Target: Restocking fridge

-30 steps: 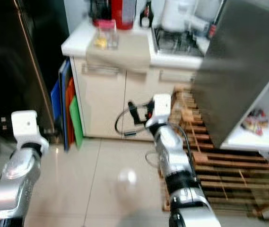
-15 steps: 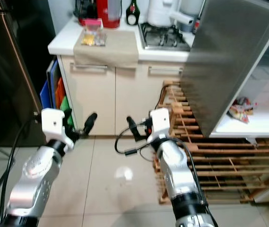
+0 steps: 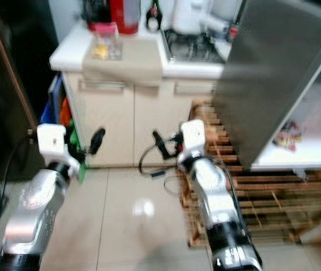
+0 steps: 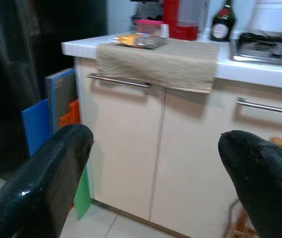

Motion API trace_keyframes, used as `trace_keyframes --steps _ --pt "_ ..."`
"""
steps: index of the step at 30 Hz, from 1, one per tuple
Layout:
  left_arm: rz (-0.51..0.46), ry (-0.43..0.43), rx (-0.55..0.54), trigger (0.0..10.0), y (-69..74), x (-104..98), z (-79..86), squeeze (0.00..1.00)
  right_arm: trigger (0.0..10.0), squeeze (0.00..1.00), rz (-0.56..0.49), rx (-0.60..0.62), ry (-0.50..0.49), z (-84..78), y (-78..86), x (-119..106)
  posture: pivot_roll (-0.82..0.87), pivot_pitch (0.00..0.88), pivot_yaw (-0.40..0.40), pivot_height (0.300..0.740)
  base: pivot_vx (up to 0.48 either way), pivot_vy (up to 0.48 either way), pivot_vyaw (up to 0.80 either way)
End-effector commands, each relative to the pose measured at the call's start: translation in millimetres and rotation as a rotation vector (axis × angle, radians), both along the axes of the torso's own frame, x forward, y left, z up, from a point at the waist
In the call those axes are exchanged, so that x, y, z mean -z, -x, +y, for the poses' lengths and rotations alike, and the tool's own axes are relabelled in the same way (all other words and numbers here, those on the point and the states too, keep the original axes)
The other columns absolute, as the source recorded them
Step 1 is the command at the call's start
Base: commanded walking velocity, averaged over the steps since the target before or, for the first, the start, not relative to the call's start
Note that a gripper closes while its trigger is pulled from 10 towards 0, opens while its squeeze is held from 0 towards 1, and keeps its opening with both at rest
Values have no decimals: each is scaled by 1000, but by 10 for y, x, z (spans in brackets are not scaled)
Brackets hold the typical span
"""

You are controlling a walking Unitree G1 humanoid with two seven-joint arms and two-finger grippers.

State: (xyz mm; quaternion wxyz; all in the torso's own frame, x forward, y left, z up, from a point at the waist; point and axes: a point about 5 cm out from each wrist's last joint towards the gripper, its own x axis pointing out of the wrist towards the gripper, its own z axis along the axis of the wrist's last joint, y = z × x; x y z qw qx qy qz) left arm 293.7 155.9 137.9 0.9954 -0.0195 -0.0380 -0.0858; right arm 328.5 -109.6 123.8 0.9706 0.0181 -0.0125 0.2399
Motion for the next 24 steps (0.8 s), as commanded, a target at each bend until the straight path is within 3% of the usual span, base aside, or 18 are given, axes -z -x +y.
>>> trace_keyframes --steps 1,3,7,8,11,12,18,24 --pt "8 -1 4 10000 3 -2 -50 0 10000 8 17 18 -9 -56 -1 12 7 0 -28 740 431 0 0" --pt "6 -7 -1 10000 4 -7 -42 0 10000 12 21 23 -17 -54 -1 18 10 0 -28 740 431 0 0" --pt "-13 5 -126 10000 8 -73 94 0 10000 12 59 142 -99 -120 -42 33 12 0 -25 740 432 0 0" --pt "-14 7 -204 10000 57 -84 208 0 10000 12 89 216 -148 -190 -59 45 12 0 -27 740 428 0 0" --pt "-17 11 -256 10000 145 -82 312 0 10000 12 96 253 -143 -242 -40 62 14 0 -29 740 430 0 0" --pt "-17 11 -256 10000 145 -82 312 0 10000 12 96 253 -143 -242 -40 62 14 0 -29 740 431 0 0" --pt "92 -33 -260 10000 558 48 371 0 10000 12 97 128 -2 -239 334 216 42 0 -53 740 431 0 0" --pt "69 -58 -281 10000 499 -2 364 0 10000 20 116 132 -20 -221 260 220 49 0 -66 740 431 0 0"
